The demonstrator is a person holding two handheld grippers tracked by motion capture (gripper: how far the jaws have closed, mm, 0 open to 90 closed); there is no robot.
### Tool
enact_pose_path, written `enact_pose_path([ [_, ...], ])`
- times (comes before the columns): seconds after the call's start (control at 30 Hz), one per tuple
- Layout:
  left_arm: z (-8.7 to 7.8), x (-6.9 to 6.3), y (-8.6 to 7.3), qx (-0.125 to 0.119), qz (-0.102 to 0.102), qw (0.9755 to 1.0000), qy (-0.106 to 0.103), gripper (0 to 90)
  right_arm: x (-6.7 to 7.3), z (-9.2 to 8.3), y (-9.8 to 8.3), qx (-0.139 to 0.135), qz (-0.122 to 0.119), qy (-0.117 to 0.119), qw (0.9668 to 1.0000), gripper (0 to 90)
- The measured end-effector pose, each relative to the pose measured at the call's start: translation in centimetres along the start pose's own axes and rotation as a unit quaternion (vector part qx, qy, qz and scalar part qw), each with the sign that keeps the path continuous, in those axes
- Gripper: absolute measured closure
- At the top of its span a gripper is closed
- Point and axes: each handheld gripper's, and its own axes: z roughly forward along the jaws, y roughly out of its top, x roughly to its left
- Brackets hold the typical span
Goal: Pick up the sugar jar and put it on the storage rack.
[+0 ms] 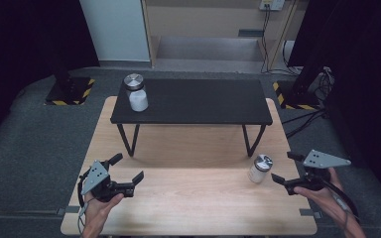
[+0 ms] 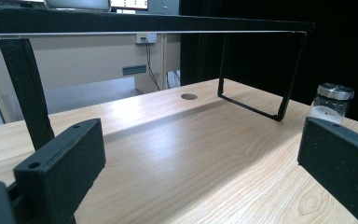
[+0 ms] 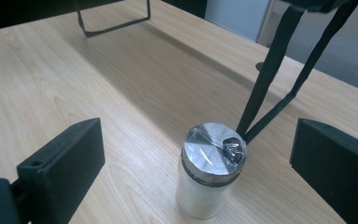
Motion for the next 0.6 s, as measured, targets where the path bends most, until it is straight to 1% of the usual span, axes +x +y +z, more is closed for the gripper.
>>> enact_pose_path([
  [0.4,0.0,0.0,0.0,0.001,0.001,1.0000,-0.001,0.0,-0.8,2.6,-0.6,0.014,0.003,0.001,0.9999,3.5],
  [0.6,0.0,0.1,0.0,0.000,0.000,1.0000,-0.001,0.0,-1.2,3.8,-1.1,0.019,0.013,0.001,0.9997,3.9],
])
